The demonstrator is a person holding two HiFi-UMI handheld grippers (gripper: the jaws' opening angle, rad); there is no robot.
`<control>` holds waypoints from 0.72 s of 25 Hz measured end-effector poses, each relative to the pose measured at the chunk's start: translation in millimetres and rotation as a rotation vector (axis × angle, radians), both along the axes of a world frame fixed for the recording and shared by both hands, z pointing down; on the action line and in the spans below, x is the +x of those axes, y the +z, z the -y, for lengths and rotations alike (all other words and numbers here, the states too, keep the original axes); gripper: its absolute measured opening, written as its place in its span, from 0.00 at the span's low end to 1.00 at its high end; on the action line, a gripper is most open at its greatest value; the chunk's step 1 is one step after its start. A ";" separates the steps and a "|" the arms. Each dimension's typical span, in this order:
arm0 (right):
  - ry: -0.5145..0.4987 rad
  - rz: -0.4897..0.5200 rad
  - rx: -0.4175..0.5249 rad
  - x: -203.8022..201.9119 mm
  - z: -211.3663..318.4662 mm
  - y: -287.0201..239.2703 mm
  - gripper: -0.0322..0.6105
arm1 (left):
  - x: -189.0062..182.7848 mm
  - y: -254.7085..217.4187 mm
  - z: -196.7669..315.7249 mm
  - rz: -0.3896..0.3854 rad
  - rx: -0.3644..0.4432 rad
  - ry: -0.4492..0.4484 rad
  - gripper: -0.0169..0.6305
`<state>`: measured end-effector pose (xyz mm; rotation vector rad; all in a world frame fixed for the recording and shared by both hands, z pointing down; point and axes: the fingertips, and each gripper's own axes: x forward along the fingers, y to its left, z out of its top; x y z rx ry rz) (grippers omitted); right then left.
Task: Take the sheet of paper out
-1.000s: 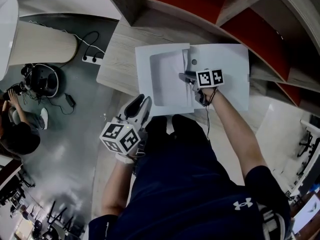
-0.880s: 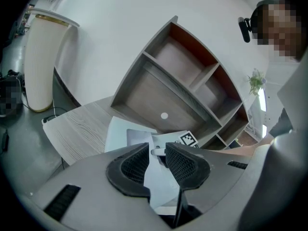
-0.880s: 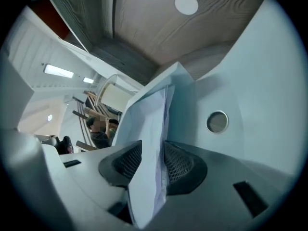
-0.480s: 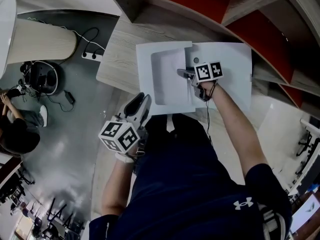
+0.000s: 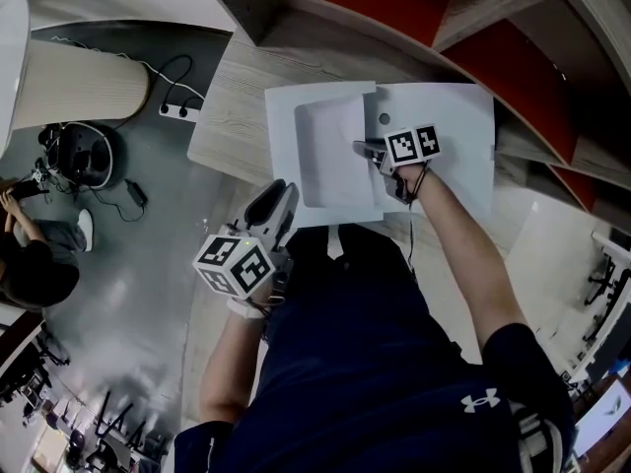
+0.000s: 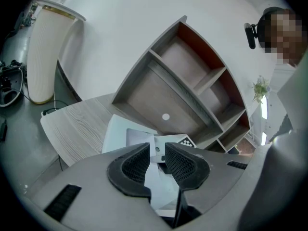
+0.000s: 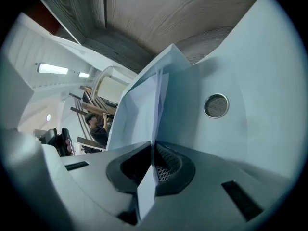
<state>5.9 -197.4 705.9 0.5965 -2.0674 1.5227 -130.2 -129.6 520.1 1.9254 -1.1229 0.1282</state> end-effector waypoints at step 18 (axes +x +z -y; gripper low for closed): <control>0.154 -0.062 0.046 77.9 0.2 -14.1 0.07 | 23.4 -1.4 -6.7 0.005 -0.003 0.055 0.18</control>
